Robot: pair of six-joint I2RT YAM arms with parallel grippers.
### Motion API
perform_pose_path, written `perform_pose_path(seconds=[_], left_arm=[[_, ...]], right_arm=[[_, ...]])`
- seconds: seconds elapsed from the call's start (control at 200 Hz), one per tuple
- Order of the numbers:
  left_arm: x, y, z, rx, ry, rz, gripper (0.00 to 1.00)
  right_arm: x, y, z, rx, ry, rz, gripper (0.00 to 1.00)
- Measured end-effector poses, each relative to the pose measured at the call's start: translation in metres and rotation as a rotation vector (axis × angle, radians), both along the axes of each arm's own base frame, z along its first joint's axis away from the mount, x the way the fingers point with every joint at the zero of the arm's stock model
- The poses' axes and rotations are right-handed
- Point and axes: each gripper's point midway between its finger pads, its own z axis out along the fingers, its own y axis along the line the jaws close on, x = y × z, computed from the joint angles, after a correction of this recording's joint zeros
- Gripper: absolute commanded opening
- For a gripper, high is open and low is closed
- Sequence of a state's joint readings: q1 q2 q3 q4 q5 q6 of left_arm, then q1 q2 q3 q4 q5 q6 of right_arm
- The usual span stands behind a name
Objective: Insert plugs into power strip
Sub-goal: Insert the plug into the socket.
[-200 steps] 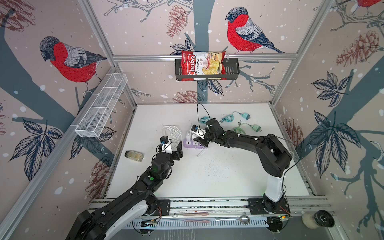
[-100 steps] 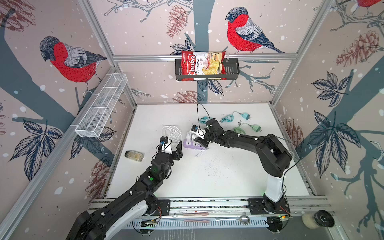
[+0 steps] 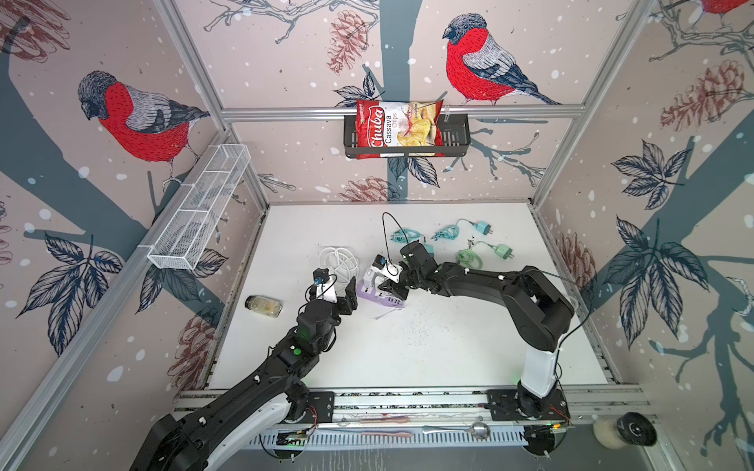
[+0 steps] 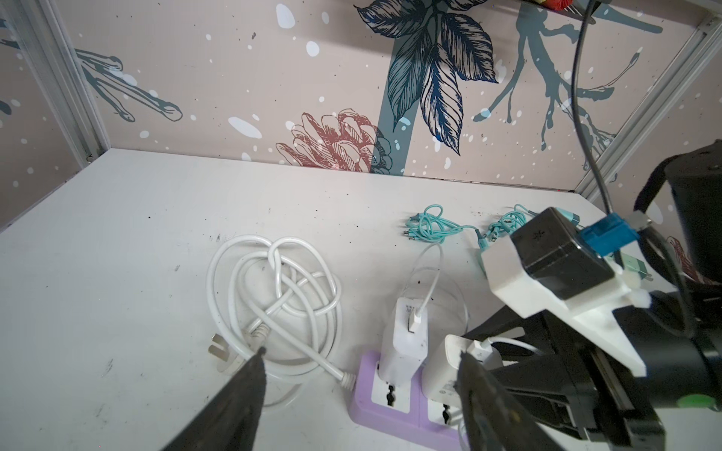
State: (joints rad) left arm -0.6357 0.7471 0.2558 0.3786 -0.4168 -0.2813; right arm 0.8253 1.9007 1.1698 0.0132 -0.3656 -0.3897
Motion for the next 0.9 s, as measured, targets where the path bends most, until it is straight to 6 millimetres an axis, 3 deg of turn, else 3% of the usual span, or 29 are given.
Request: perform_pose_path(seconds=[0.21, 0.56, 0.9], left_arm=[[0.0, 0.0, 0.0, -0.001, -0.001, 0.0, 0.76], [0.004, 0.012, 0.007, 0.005, -0.016, 0.072, 0.8], [0.006, 0.056, 0.018, -0.007, -0.043, 0.262, 0.8]], right_arm=[[-0.01, 0.007, -0.002, -0.012, 0.007, -0.021, 0.0], [-0.008, 0.041, -0.009, 0.072, 0.008, -0.148, 0.0], [0.039, 0.098, -0.001, 0.151, -0.031, -0.229, 0.04]])
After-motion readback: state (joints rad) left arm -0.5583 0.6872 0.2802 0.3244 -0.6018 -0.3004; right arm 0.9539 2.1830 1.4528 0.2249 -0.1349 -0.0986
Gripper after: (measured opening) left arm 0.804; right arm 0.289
